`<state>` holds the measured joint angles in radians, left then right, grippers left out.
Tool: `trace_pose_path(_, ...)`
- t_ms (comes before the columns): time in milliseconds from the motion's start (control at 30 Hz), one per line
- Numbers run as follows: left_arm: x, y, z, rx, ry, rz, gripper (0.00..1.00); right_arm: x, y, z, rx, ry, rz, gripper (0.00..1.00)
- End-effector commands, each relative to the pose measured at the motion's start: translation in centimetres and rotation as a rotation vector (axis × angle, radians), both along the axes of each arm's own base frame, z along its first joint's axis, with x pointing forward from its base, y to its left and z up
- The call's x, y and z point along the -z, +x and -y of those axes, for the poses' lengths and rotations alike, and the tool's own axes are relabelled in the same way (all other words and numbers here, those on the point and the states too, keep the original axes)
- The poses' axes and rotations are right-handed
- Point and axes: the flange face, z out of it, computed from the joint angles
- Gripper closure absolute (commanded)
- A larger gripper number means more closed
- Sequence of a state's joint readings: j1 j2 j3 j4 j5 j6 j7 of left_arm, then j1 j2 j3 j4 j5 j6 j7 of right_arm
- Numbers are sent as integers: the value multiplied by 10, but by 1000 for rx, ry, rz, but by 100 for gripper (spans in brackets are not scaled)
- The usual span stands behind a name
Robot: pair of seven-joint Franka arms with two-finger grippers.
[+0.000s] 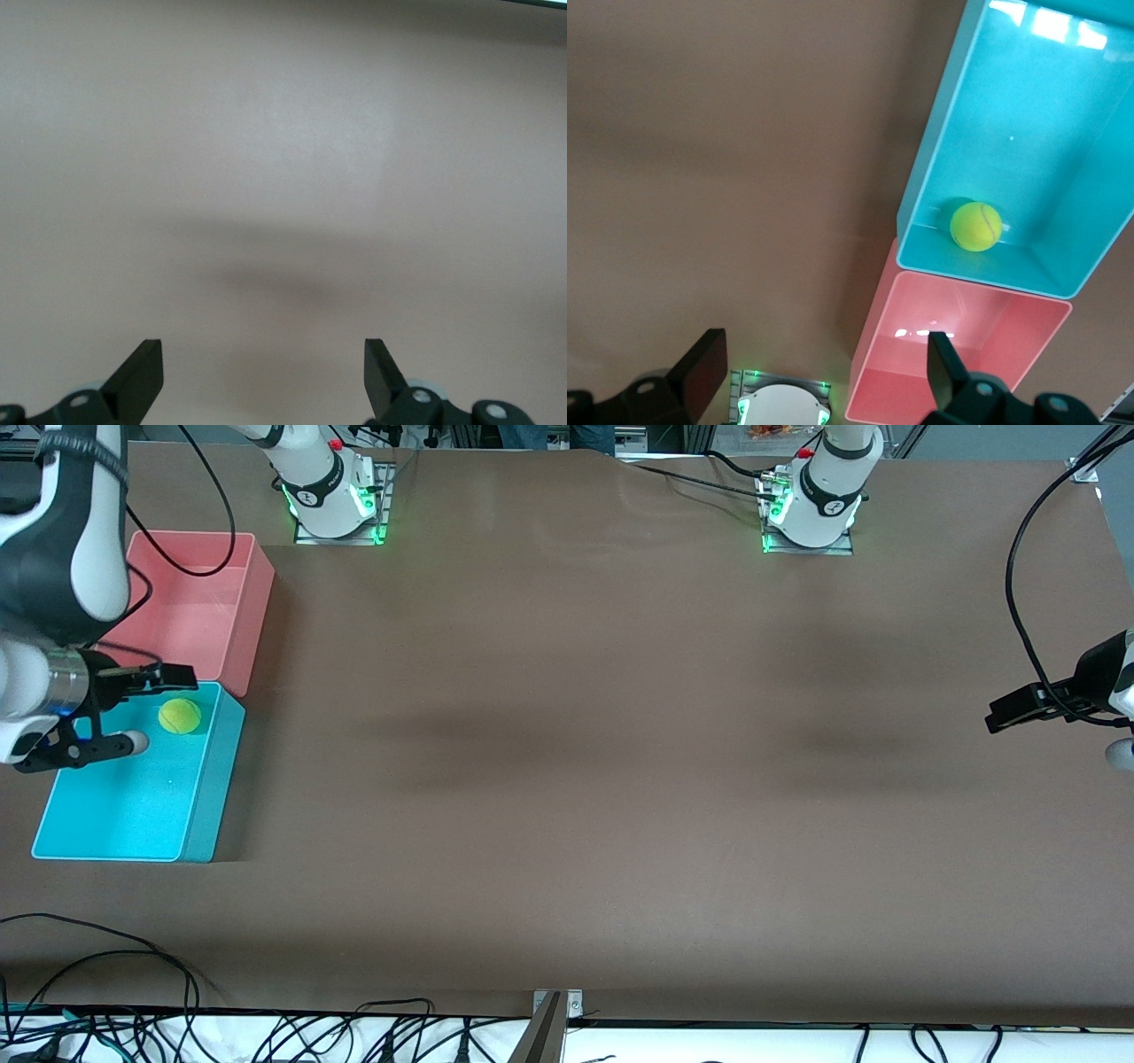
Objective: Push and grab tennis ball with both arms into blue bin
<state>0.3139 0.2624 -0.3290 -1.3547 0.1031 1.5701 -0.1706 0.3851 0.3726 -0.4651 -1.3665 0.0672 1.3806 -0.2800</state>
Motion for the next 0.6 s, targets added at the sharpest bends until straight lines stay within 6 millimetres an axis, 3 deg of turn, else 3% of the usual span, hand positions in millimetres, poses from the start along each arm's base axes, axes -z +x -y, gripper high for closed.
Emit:
trace_pose_path(0,-7,-3,0,15,-6,-1,0,-29,-20,-19,39,9,31,0)
trace_pose_path(167,-7,-3,0,15,-6,-1,0,-34,-45,-32,104,0,63,0)
trace_pose_path(334,-7,-3,0,15,-6,-1,0,-44,-64,-29,113,11,107,0)
trace_pose_path(467,-7,-3,0,15,-6,-1,0,-57,-81,-14,140,34,191,0)
trace_pose_path(568,-7,-3,0,15,-6,-1,0,-62,-87,15,193,46,279,0)
